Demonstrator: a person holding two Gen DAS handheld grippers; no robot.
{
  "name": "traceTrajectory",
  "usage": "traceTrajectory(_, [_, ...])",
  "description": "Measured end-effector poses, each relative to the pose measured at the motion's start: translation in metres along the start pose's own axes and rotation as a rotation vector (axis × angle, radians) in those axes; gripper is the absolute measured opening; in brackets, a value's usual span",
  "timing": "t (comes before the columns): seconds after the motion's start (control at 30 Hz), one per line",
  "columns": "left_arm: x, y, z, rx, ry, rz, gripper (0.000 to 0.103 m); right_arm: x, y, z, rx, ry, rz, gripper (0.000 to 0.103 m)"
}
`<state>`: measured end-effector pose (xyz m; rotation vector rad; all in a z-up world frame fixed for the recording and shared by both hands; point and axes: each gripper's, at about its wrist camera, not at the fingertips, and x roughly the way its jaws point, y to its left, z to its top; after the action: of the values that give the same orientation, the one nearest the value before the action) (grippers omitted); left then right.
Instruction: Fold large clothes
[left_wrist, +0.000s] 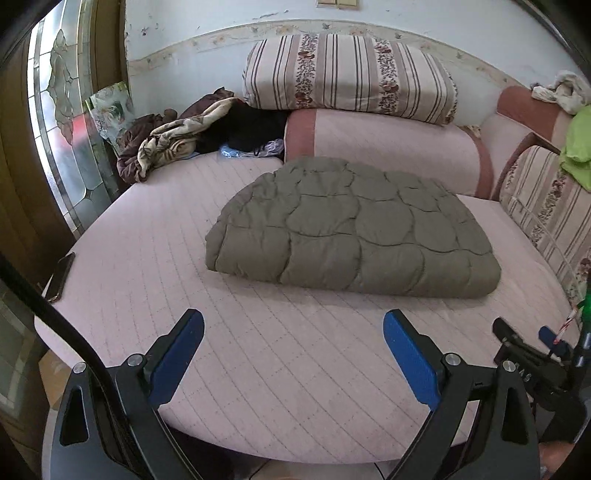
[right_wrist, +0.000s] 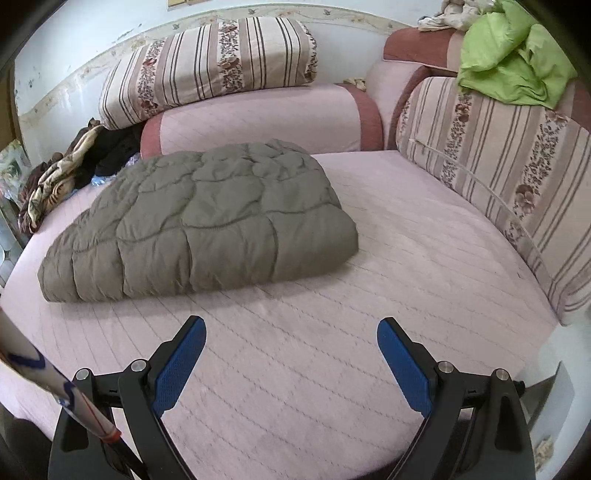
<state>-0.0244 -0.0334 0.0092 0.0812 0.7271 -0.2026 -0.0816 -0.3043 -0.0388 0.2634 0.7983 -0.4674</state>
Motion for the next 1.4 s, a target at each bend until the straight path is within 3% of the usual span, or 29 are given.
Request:
traceTrajectory(0.2, [-0.023, 0.009, 0.002, -0.038, -0.071, 0.008, 0.097, -0.007, 0.008, -0.013, -0.039, 0.024, -0.02, 0.096])
traceTrajectory(0.3, [-0.051, 0.012, 0.002, -0.039, -0.204, 0.121, 0.097, -0.014, 0.015, -0.015, -0.065, 0.011, -0.028, 0.096])
traceTrajectory(0.37, [-0.069, 0.015, 0.002, -0.042, -0.287, 0.155, 0.097, -0.02, 0.02, -0.016, -0.087, -0.008, -0.037, 0.096])
traceTrajectory(0.47, [-0.091, 0.019, 0.002, -0.059, -0.376, 0.106, 0.099, -0.028, 0.025, -0.015, -0.113, -0.03, -0.052, 0.096])
traceTrajectory(0.53, [-0.098, 0.02, 0.002, -0.058, -0.393, 0.06, 0.1, -0.032, 0.028, -0.015, -0.125, -0.036, -0.059, 0.096])
traceTrajectory(0.7, [-0.086, 0.011, 0.002, -0.012, -0.282, -0.011, 0.1, -0.039, 0.031, -0.013, -0.155, -0.04, -0.07, 0.096])
traceTrajectory(0.93, [-0.047, 0.008, -0.003, -0.011, -0.138, 0.057, 0.1, -0.044, 0.023, -0.013, -0.133, -0.029, -0.089, 0.096])
traceTrajectory(1.4, [0.006, -0.005, -0.026, 0.04, 0.046, 0.055, 0.1, -0.028, 0.028, -0.021, -0.141, 0.022, -0.091, 0.096])
